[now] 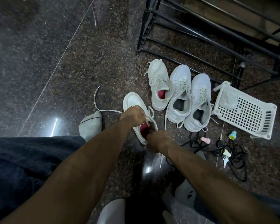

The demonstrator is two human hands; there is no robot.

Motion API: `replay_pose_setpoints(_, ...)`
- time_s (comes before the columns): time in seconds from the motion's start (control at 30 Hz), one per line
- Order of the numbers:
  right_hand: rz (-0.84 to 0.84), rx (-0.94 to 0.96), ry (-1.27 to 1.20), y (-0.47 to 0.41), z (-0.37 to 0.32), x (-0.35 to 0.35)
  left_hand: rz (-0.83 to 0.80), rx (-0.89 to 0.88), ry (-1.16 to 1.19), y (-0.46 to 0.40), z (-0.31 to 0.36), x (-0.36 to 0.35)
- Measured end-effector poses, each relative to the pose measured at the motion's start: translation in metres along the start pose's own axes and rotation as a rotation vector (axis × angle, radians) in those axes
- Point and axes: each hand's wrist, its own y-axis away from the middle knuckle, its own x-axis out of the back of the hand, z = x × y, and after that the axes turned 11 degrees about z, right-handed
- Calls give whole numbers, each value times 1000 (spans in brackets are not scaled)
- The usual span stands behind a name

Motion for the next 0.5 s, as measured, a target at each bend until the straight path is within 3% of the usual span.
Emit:
replay_pose_setpoints(0.23, -46, -88, -75, -10, -5, -10, 12, 3, 38, 1, -1, -3)
replay_pose_setpoints(0.5, 57, 54, -438, 29, 4, -35, 23, -88, 347, 29, -20, -21)
